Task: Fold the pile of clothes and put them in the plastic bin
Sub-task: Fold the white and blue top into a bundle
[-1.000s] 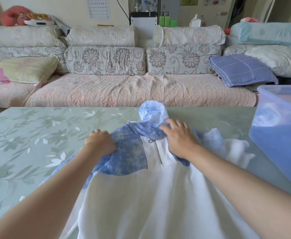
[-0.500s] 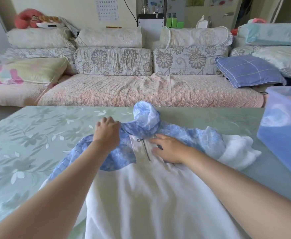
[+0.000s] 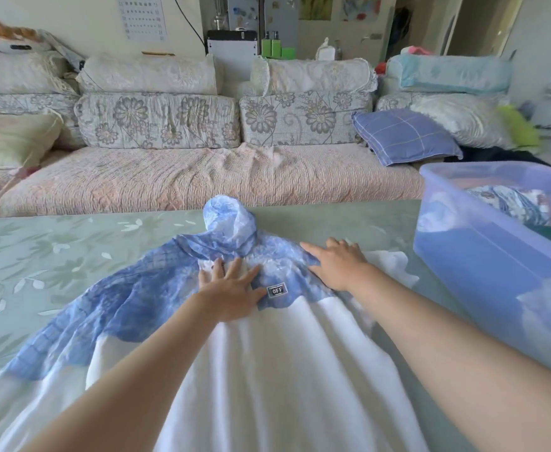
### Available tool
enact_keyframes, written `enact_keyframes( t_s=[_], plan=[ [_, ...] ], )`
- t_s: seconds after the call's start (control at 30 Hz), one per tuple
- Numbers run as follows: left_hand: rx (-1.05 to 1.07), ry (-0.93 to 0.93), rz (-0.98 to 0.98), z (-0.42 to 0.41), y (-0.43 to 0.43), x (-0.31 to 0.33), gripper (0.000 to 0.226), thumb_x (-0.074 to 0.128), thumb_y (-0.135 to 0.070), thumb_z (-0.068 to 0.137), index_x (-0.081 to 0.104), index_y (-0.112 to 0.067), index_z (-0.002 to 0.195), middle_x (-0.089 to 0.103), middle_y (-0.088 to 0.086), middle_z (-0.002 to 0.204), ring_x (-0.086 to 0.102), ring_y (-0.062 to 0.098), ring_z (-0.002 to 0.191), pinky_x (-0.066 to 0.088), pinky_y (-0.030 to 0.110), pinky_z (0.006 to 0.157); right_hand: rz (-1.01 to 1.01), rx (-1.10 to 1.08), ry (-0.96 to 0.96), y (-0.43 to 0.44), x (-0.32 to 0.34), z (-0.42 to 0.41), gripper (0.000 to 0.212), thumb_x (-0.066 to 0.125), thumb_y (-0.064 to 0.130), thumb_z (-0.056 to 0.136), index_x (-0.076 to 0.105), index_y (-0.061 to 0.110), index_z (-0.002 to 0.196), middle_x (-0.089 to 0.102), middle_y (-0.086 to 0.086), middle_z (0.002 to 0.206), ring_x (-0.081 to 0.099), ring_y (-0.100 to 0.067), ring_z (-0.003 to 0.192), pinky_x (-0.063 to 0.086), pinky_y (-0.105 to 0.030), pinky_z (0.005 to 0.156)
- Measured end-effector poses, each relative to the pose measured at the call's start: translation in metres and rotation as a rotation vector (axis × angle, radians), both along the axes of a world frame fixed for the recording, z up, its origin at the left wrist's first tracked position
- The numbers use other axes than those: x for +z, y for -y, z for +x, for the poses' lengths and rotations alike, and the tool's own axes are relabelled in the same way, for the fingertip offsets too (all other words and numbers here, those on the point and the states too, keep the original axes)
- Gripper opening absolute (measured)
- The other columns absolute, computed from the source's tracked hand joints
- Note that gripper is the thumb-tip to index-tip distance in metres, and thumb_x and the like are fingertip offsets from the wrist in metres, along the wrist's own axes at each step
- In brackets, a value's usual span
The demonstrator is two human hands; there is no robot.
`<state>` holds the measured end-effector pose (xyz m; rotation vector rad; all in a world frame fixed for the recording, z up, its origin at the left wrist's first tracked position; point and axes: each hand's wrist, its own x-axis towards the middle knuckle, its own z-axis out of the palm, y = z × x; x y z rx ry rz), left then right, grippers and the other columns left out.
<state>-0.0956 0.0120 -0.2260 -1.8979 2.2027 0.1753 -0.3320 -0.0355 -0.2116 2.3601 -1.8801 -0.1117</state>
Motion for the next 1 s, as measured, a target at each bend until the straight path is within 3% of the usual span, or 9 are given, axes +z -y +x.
enact_keyframes(
  t_s=[0.17, 0.3, 0.4, 0.47, 0.6, 0.67, 0.8, 0.9, 1.0],
  plan=[
    [-0.017, -0.038, 0.005, -0.013, 0.008, 0.005, 0.063, 0.022, -0.064, 0.096, -0.007, -0.050, 0.151, -0.019, -0.004, 0.162, -0.019, 0.039, 0.147, -0.003, 0.062, 0.115, -0.124, 0.104, -0.167, 0.006, 0.004, -0.020, 0.037, 0.047, 0.021, 0.098, 0.059, 0.037, 0.129, 0.057, -0.007, 0.116, 0.059, -0.031, 0.111, 0.042, -0.036, 0.094],
    [-0.025, -0.132, -0.099, -0.041, 0.016, 0.000, 0.060, 0.022, -0.061, 0.098, 0.002, -0.046, 0.152, -0.014, -0.006, 0.163, -0.017, 0.026, 0.149, -0.005, 0.062, 0.116, -0.206, -0.145, -0.433, 0.013, 0.011, -0.040, 0.037, 0.041, 0.015, 0.100, 0.062, 0.023, 0.129, 0.052, -0.004, 0.129, 0.049, -0.026, 0.120, 0.036, -0.036, 0.098],
    [-0.032, -0.110, -0.114, -0.062, 0.016, -0.002, 0.059, 0.018, -0.061, 0.098, 0.002, -0.045, 0.152, -0.012, -0.003, 0.163, -0.012, 0.031, 0.149, 0.000, 0.067, 0.112, -0.204, -0.233, -0.490, 0.013, 0.010, -0.051, 0.038, 0.040, 0.022, 0.100, 0.061, 0.025, 0.131, 0.046, -0.007, 0.134, 0.039, -0.029, 0.125, 0.027, -0.047, 0.110],
    [-0.038, -0.093, -0.096, -0.067, 0.017, -0.003, 0.058, 0.015, -0.060, 0.098, -0.001, -0.045, 0.151, -0.013, -0.002, 0.163, -0.011, 0.033, 0.149, 0.002, 0.068, 0.111, -0.205, -0.159, -0.384, 0.013, 0.012, -0.049, 0.039, 0.047, 0.026, 0.095, 0.057, 0.029, 0.133, 0.043, -0.010, 0.139, 0.033, -0.032, 0.131, 0.018, -0.054, 0.115],
    [-0.019, -0.180, -0.093, -0.053, 0.018, -0.004, 0.058, 0.019, -0.057, 0.100, 0.000, -0.045, 0.153, -0.012, -0.006, 0.164, -0.010, 0.027, 0.150, -0.001, 0.061, 0.116, -0.079, 0.075, 0.052, 0.006, 0.012, -0.017, 0.053, 0.046, 0.035, 0.099, 0.038, 0.032, 0.151, 0.026, -0.011, 0.160, 0.023, -0.028, 0.146, 0.020, -0.045, 0.118],
    [-0.024, -0.252, -0.135, -0.041, 0.016, -0.004, 0.057, 0.022, -0.052, 0.102, 0.007, -0.039, 0.155, -0.003, -0.006, 0.164, -0.004, 0.022, 0.151, 0.000, 0.055, 0.118, -0.005, 0.162, 0.149, -0.002, 0.006, 0.005, 0.056, 0.040, 0.047, 0.101, 0.030, 0.032, 0.155, 0.017, -0.009, 0.165, 0.017, -0.025, 0.151, 0.018, -0.043, 0.120],
    [0.051, -0.282, -0.373, -0.008, 0.009, -0.002, 0.038, 0.033, -0.045, 0.100, 0.041, -0.024, 0.131, 0.041, -0.001, 0.138, 0.034, 0.022, 0.133, 0.028, 0.045, 0.107, 0.206, 0.154, 0.149, -0.015, -0.008, 0.037, 0.063, 0.028, 0.058, 0.100, 0.013, 0.037, 0.158, -0.002, -0.007, 0.167, 0.002, -0.025, 0.154, 0.011, -0.048, 0.122],
    [0.174, -0.222, -0.529, 0.031, 0.001, 0.002, 0.024, 0.040, -0.028, 0.096, 0.046, -0.018, 0.116, 0.049, 0.004, 0.122, 0.044, 0.026, 0.117, 0.037, 0.043, 0.094, 0.192, 0.052, 0.094, -0.013, -0.009, 0.054, 0.061, 0.024, 0.051, 0.101, 0.011, 0.033, 0.158, 0.002, -0.012, 0.167, 0.006, -0.031, 0.152, 0.014, -0.053, 0.119],
    [0.310, -0.156, -0.549, 0.079, -0.007, 0.008, 0.032, 0.046, -0.015, 0.086, 0.045, -0.016, 0.118, 0.049, 0.005, 0.120, 0.044, 0.028, 0.114, 0.038, 0.042, 0.091, 0.072, 0.050, -0.032, -0.014, -0.006, 0.084, 0.057, 0.037, 0.031, 0.098, 0.027, 0.019, 0.153, 0.019, -0.018, 0.160, 0.019, -0.035, 0.146, 0.020, -0.055, 0.115]
  ],
)
